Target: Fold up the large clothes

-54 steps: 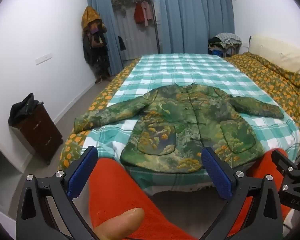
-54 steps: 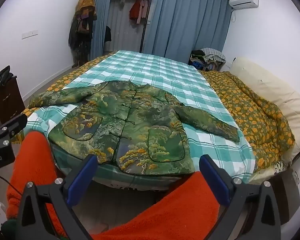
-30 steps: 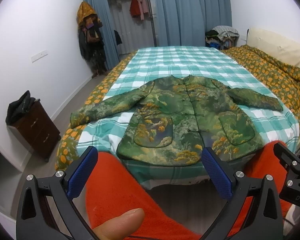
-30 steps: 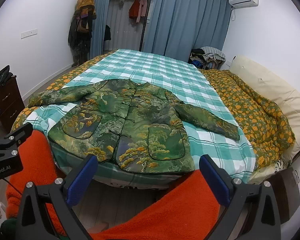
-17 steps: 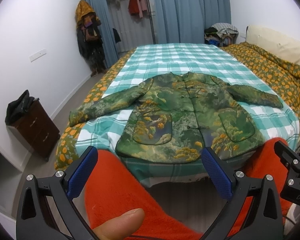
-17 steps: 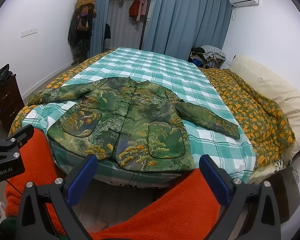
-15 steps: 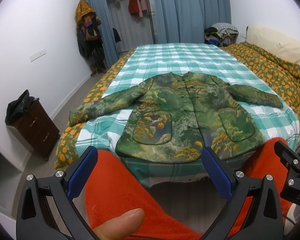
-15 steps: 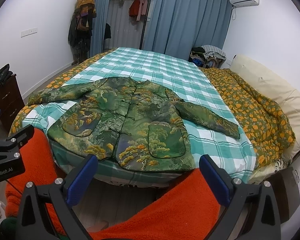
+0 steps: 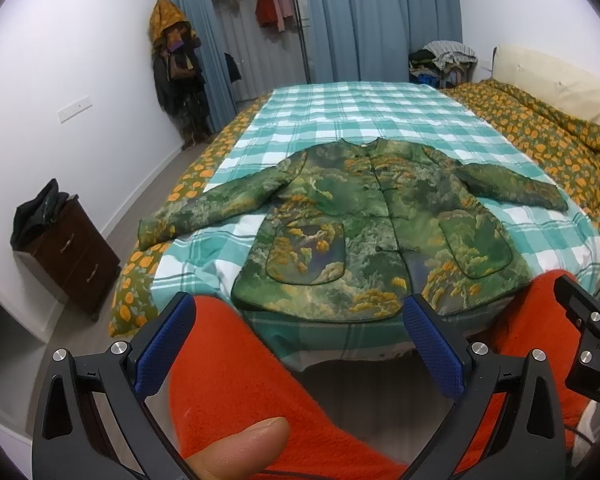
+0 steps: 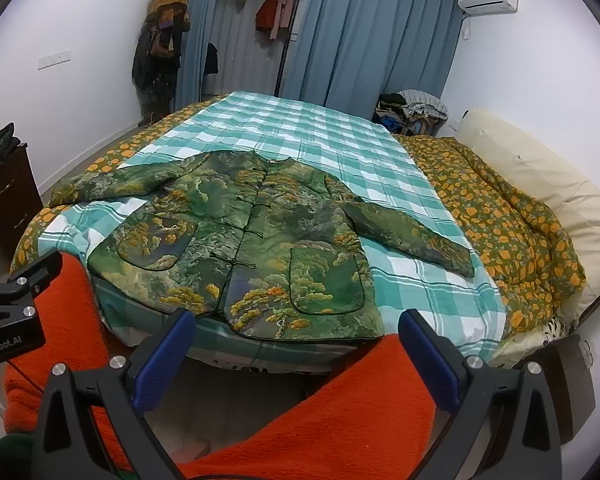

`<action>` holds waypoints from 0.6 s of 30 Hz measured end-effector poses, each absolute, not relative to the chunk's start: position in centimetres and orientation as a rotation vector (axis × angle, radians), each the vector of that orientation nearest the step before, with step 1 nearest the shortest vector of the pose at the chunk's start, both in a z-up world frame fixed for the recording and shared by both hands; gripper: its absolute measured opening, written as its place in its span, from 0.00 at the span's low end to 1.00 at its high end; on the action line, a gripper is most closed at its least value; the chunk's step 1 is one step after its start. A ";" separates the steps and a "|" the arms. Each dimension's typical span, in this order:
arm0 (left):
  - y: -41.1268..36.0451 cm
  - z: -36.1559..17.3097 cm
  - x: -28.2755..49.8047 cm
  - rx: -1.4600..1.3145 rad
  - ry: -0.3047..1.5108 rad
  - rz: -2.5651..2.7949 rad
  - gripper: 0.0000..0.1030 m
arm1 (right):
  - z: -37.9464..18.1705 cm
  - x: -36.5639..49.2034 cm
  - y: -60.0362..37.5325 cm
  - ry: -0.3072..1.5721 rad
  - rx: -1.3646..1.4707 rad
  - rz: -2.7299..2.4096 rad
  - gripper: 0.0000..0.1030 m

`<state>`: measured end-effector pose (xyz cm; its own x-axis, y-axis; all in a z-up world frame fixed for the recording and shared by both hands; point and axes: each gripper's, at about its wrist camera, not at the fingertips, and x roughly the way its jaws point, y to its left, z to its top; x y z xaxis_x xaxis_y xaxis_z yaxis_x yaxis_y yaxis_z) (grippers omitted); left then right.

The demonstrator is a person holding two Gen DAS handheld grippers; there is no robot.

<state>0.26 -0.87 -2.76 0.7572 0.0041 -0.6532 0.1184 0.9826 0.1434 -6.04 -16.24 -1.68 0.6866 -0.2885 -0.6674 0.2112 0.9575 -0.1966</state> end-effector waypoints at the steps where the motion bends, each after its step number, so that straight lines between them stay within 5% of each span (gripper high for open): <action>1: -0.9 -2.8 0.3 0.182 0.711 -0.062 1.00 | -1.7 -6.1 -16.3 0.766 -0.110 -0.283 1.00; 18: -1.0 -3.3 0.6 0.199 0.725 -0.062 1.00 | -1.9 -5.6 -16.5 0.781 -0.128 -0.302 1.00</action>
